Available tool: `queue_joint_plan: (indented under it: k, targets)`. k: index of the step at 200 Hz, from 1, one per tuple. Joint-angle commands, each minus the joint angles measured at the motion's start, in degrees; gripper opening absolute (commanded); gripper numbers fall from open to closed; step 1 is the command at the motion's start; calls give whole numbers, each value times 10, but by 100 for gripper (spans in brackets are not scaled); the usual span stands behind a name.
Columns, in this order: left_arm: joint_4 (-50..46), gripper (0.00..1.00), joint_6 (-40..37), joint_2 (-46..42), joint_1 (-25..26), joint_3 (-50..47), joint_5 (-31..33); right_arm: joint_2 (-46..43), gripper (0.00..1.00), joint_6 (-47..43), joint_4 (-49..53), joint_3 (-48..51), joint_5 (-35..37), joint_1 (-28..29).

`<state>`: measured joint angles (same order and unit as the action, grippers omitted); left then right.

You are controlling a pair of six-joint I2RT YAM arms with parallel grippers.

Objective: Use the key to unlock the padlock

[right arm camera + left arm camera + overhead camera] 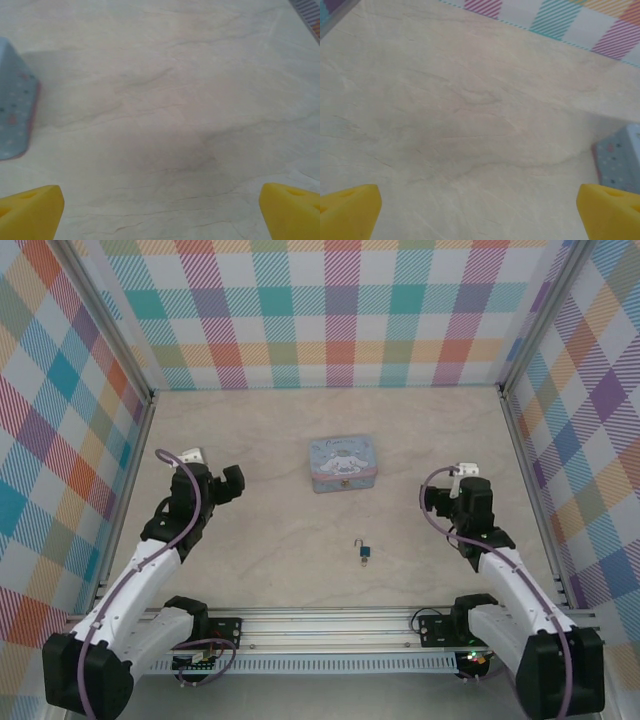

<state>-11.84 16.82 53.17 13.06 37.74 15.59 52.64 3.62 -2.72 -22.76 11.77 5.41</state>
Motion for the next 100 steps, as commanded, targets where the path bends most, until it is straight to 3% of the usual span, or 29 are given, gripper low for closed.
queue_joint_plan:
  k: [1, 74, 100]
  targets:
    - [41, 100, -35, 22, -28, -13, 24, 39, 100, -3, -152, 26, -51, -36]
    - [189, 100, -96, 102, -51, -80, -11, 217, 100, -37, -468, 73, -118, -43]
    - [231, 100, -119, 112, -51, -99, -9, 321, 100, -32, -579, 79, -125, -46]
